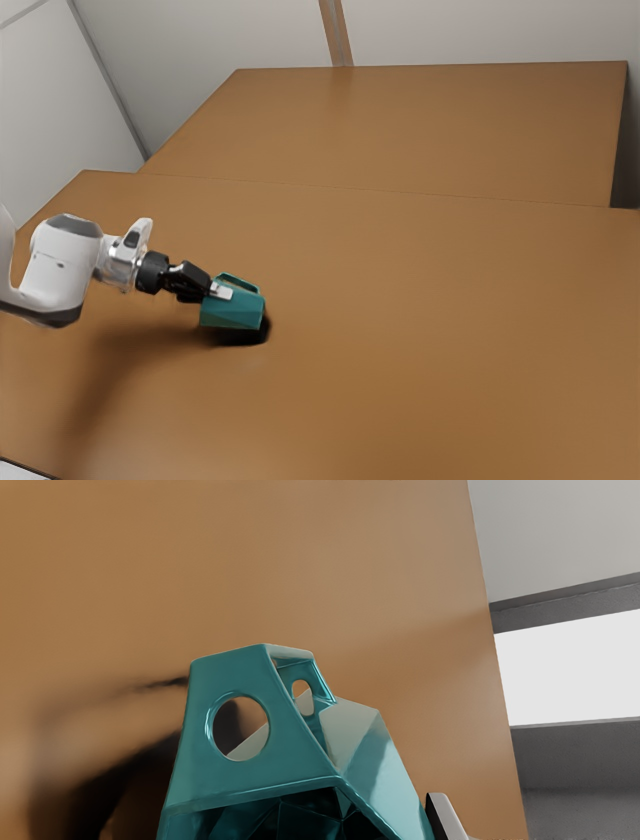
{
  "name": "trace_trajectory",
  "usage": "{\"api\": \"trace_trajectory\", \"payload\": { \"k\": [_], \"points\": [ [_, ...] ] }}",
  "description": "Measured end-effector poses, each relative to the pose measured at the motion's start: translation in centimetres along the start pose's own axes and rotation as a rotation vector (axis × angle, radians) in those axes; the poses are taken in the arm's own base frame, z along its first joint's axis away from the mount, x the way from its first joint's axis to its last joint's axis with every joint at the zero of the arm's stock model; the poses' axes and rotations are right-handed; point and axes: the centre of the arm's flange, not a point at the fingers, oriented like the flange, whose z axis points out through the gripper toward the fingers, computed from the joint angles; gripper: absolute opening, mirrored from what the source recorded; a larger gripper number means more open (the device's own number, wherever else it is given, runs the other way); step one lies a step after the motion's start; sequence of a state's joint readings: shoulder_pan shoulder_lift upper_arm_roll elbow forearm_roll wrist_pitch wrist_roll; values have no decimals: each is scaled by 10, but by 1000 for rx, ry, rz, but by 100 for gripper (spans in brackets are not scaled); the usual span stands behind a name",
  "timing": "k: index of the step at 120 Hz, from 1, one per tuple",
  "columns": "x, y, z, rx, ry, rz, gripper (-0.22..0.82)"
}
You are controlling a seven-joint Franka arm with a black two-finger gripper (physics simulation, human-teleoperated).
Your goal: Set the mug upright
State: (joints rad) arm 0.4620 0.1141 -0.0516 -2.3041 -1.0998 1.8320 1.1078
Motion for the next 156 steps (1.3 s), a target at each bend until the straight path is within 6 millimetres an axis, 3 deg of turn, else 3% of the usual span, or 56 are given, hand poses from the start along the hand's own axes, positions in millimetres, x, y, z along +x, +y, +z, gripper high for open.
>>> {"api": "trace_trajectory", "payload": {
  "k": [20, 32, 44, 72, 87, 100, 133, 156],
  "points": [
    [30, 46, -10, 140, -92, 152, -17],
    [49, 76, -11, 310, -206, 264, -17],
    [57, 94, -2, 505, -324, 348, -17],
    [68, 133, 69, 767, -495, 515, -17],
    [54, 147, 107, 835, -525, 556, -17],
    [50, 148, 117, 880, -510, 544, -17],
    [51, 112, 77, 969, -393, 364, -17],
    [52, 110, 77, 988, -349, 311, -17]
  ]
}}
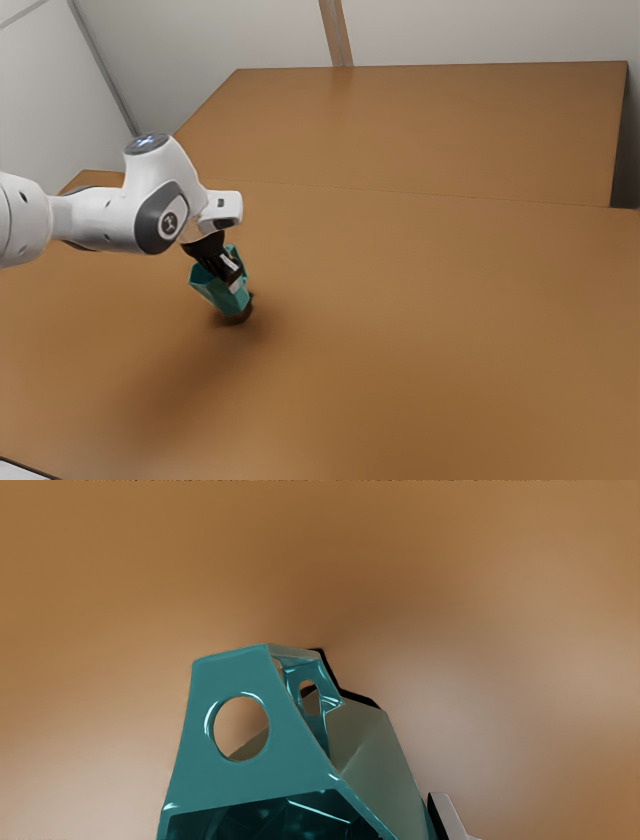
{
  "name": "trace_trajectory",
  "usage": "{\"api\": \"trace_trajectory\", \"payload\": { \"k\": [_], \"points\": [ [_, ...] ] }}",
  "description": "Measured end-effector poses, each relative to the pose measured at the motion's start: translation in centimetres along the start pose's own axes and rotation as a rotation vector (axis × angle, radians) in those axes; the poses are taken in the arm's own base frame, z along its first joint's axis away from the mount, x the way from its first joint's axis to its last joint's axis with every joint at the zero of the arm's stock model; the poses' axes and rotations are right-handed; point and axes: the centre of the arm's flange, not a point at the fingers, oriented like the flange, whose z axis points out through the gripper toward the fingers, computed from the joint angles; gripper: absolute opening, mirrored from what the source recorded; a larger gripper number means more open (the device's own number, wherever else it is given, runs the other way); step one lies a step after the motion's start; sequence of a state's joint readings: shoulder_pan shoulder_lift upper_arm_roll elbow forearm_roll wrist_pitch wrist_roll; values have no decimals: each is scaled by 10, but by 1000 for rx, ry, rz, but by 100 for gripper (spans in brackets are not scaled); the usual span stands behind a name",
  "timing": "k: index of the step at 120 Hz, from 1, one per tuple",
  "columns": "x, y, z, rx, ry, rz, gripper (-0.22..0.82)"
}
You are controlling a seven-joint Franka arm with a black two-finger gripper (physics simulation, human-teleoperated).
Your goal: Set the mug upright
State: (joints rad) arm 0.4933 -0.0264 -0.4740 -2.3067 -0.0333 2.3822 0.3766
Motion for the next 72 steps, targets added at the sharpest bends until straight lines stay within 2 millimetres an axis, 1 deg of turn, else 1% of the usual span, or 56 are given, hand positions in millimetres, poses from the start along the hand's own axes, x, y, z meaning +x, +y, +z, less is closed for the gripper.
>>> {"api": "trace_trajectory", "payload": {
  "k": [24, 45, 47, 64, 72],
  "points": [
    [4, 23, 9, -3, -5, -5, -17],
    [7, 38, 12, -6, -3, -7, -16],
    [7, 39, 12, -7, -4, -8, -14],
    [7, 44, 13, -13, -3, -16, 18],
    [7, 42, 11, -11, 1, -24, 29]
  ]
}}
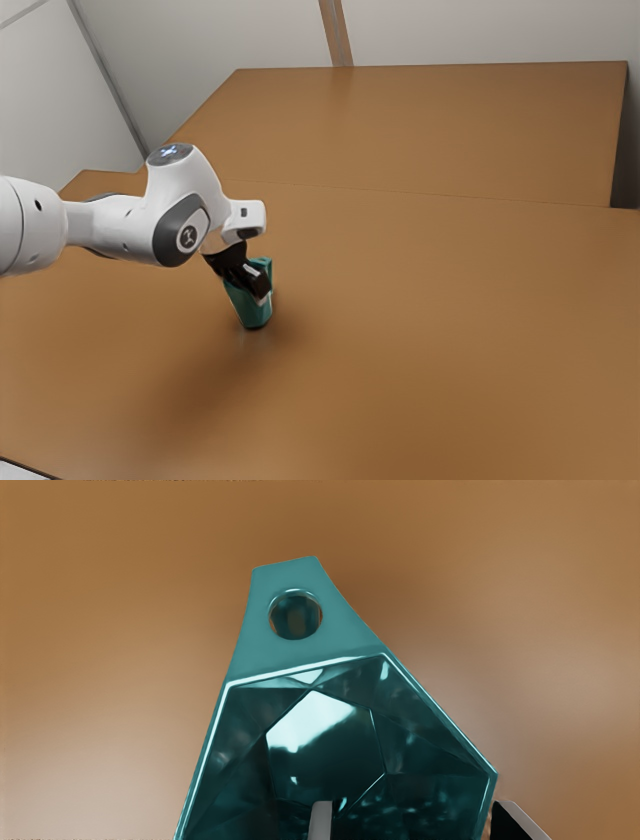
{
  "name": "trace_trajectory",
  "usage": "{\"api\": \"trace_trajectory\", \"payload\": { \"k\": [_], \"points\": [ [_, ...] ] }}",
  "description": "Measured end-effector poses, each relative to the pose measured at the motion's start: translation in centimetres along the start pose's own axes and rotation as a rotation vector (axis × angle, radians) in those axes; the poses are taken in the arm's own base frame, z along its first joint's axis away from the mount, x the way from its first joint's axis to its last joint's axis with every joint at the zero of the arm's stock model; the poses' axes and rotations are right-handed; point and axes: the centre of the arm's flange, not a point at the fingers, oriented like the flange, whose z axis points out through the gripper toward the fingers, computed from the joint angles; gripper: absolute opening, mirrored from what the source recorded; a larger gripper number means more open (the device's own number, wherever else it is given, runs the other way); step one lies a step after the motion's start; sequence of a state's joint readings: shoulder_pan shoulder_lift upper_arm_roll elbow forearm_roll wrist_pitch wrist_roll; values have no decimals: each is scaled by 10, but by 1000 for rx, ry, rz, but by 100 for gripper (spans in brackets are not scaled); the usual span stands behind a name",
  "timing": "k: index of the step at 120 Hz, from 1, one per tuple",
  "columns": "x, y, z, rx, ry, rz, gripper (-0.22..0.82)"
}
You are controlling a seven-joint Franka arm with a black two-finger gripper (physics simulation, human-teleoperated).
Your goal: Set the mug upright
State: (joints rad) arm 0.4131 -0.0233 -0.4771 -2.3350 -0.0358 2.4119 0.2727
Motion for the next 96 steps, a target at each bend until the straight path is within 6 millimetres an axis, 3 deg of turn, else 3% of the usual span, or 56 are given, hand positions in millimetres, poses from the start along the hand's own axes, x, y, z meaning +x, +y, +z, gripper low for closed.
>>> {"api": "trace_trajectory", "payload": {
  "k": [24, 38, 52, 63, 86, 96],
  "points": [
    [-4, -18, -22, 31, 23, -44, 48],
    [2, -11, -50, 57, 38, -32, 54],
    [22, -12, -96, 63, 67, -39, 56],
    [48, -18, -149, 50, 91, -55, 58],
    [70, -13, -224, 26, 91, -67, 59],
    [78, -9, -247, 5, 75, -68, 60]
  ]
}}
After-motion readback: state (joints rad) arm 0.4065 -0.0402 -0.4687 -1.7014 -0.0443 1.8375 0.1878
